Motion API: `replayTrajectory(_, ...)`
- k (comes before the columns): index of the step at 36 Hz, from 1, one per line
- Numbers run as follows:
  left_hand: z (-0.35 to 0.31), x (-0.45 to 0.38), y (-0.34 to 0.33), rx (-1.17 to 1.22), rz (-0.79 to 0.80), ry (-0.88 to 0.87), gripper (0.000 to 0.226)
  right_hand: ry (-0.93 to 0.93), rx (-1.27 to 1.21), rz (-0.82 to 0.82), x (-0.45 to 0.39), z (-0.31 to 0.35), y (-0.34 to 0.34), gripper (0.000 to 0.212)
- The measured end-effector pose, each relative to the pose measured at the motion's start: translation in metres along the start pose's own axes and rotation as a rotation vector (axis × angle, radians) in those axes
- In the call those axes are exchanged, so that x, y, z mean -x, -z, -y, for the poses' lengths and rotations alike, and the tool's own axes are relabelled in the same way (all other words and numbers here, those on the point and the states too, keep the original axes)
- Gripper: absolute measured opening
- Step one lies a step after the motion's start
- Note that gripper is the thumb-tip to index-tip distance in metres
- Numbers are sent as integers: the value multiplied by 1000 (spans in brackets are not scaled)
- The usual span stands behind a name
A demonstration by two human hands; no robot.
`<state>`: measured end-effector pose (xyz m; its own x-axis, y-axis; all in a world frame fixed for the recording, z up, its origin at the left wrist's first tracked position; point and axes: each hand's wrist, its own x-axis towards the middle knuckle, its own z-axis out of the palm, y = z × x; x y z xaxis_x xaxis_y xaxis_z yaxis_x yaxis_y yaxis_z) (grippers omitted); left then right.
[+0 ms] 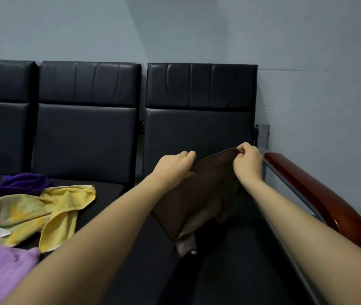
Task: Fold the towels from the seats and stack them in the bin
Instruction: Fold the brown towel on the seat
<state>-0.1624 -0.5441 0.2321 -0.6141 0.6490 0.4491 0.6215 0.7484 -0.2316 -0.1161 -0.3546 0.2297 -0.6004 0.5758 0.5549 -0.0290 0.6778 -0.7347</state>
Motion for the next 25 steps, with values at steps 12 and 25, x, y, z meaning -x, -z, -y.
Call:
replayTrajectory(12, 9, 4, 2, -177, -326, 348, 61, -117, 33, -105, -3, -4, 23, 24)
replayTrajectory(25, 30, 2, -3, -260, -507, 93, 24, -102, 7, -81, -5, -8, 31, 9)
